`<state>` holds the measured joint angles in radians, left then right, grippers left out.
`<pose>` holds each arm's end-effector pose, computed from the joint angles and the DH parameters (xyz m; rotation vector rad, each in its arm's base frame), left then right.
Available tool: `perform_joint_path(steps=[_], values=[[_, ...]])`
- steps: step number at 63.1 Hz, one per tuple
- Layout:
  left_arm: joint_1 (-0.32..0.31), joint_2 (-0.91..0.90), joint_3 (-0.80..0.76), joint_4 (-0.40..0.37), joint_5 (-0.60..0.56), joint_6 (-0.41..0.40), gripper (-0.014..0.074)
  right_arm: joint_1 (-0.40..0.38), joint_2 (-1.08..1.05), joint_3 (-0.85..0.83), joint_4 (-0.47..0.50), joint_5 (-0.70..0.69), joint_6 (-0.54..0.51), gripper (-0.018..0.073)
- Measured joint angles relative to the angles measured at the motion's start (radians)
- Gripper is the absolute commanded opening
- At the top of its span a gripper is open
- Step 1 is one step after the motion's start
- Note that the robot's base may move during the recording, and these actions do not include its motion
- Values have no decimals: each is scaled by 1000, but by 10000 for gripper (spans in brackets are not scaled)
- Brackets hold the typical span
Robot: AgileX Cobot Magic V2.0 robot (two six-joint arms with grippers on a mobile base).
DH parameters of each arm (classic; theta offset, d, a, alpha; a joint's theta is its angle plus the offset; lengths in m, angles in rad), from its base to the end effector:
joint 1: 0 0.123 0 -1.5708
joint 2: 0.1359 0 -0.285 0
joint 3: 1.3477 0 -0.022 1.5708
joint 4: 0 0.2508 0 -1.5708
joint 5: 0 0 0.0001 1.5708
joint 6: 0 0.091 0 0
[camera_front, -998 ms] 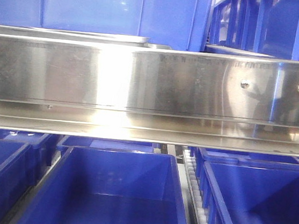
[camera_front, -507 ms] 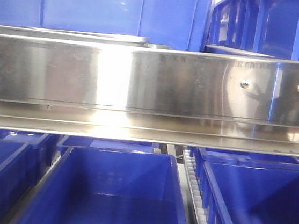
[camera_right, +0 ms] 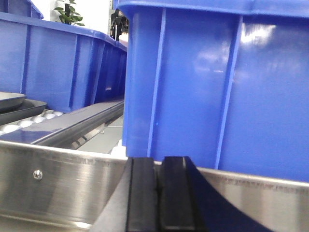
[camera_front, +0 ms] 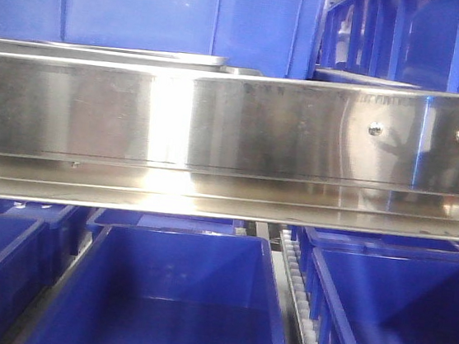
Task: Stack silver trays without gaps
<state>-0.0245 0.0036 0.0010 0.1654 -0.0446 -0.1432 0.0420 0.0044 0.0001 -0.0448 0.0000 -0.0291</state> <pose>0.0561 -0.0020 0.2166 0.0396 1.4437 -0.0073 0.0566 0.0024 0.2129 -0.0862 1.4857 -0.0258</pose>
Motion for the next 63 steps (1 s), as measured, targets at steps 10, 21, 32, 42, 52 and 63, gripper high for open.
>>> perform_joint_path(steps=[10, 21, 32, 42, 52, 63], values=[[0, 0, 0, 0, 0, 0, 4, 0, 0, 0, 2, 5, 2, -81], [0, 0, 0, 0, 0, 0, 4, 0, 0, 0, 2, 7, 2, -81], [0, 0, 0, 0, 2, 0, 4, -43, 0, 0, 4, 7, 2, -81], [0, 0, 0, 0, 2, 0, 4, -84, 0, 0, 8, 7, 5, -81], [0, 0, 0, 0, 2, 0, 4, -85, 0, 0, 8, 7, 5, -81], [0, 0, 0, 0, 2, 0, 4, -83, 0, 0, 8, 7, 5, -81]])
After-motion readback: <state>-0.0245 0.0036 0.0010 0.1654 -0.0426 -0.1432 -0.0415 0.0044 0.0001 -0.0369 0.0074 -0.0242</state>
